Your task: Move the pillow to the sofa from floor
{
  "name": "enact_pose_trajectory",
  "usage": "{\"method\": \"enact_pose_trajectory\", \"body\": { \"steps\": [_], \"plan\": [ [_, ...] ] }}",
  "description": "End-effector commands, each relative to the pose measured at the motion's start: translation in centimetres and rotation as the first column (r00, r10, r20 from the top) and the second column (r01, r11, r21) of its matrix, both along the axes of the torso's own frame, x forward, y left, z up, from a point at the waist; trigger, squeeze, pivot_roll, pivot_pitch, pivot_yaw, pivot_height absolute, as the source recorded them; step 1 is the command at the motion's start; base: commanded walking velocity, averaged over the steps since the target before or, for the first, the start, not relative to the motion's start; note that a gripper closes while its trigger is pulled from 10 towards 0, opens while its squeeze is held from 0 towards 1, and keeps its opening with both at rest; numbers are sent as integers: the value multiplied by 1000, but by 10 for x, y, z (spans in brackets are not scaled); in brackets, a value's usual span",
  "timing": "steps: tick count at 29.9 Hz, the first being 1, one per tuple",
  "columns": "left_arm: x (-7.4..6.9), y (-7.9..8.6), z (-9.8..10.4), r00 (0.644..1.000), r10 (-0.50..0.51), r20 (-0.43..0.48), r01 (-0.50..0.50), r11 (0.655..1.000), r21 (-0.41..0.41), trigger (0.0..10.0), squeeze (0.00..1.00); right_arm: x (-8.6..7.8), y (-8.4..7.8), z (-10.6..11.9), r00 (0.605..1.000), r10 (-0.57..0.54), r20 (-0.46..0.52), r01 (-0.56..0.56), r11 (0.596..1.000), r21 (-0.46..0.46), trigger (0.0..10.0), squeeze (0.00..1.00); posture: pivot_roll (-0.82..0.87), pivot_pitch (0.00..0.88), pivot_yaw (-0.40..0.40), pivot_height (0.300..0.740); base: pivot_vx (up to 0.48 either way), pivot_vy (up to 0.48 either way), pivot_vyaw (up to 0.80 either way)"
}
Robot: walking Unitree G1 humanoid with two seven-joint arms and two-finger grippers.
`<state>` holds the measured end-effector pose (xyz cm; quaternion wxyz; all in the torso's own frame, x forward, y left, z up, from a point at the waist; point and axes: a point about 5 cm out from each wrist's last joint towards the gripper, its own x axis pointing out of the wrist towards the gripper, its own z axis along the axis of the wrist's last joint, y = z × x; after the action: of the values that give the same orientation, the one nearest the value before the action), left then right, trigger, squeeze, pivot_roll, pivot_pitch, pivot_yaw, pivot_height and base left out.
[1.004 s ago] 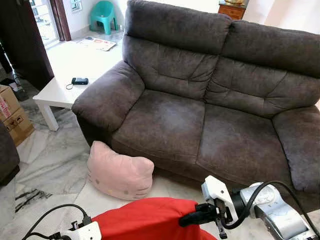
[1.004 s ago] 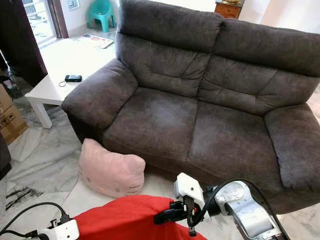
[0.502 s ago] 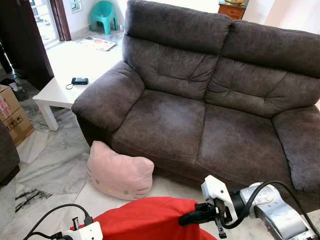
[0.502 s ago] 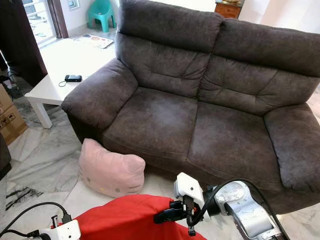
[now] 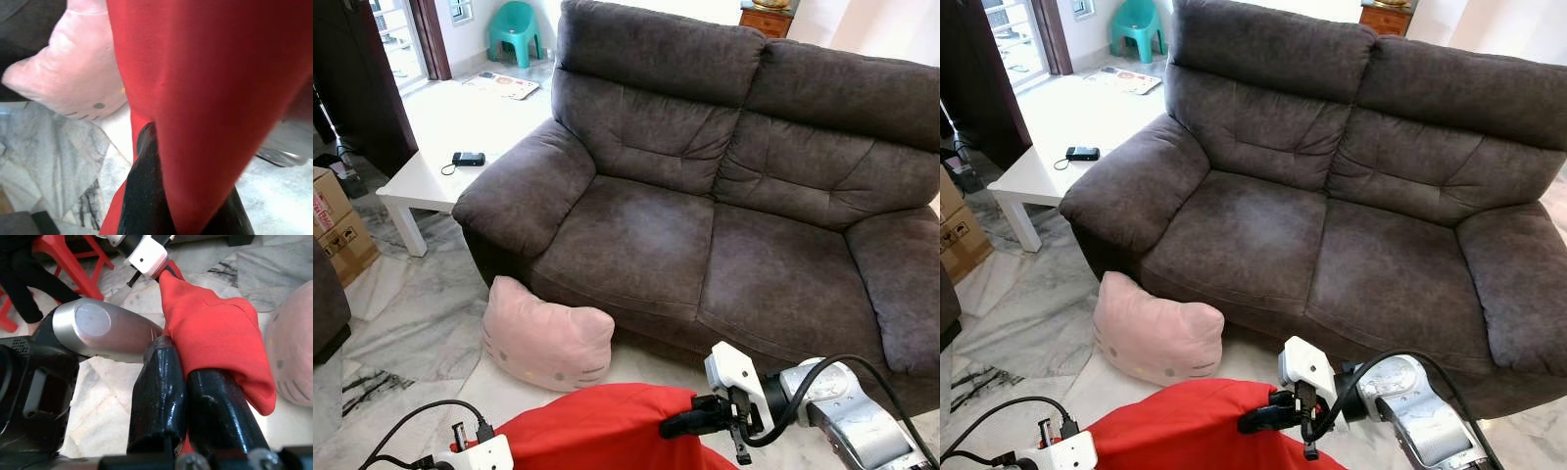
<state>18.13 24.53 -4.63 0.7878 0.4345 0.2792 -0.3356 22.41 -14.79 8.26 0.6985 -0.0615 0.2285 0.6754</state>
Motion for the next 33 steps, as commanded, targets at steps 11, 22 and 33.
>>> {"method": "enact_pose_trajectory", "body": {
  "steps": [11, 22, 33],
  "plan": [
    [65, -1, 52, 847, 332, 415, -266, 941, -209, 10000, 0, 50, -15, -21, 859, -409, 308, 452, 889, -80, 10000, 0, 100, 0, -134, 740, 0, 0, 0],
    [111, -30, 102, 643, 601, 474, -303, 769, -563, 10000, 0, 79, -20, -30, 490, -802, 342, 831, 548, 96, 10000, 0, 102, 0, -137, 740, 0, 0, 0],
    [124, -43, 136, 518, 764, 385, -230, 558, -797, 10000, 0, 84, -17, -38, 220, -968, 122, 940, 244, 240, 10000, 0, 111, 0, -135, 740, 0, 0, 0]
  ]
}}
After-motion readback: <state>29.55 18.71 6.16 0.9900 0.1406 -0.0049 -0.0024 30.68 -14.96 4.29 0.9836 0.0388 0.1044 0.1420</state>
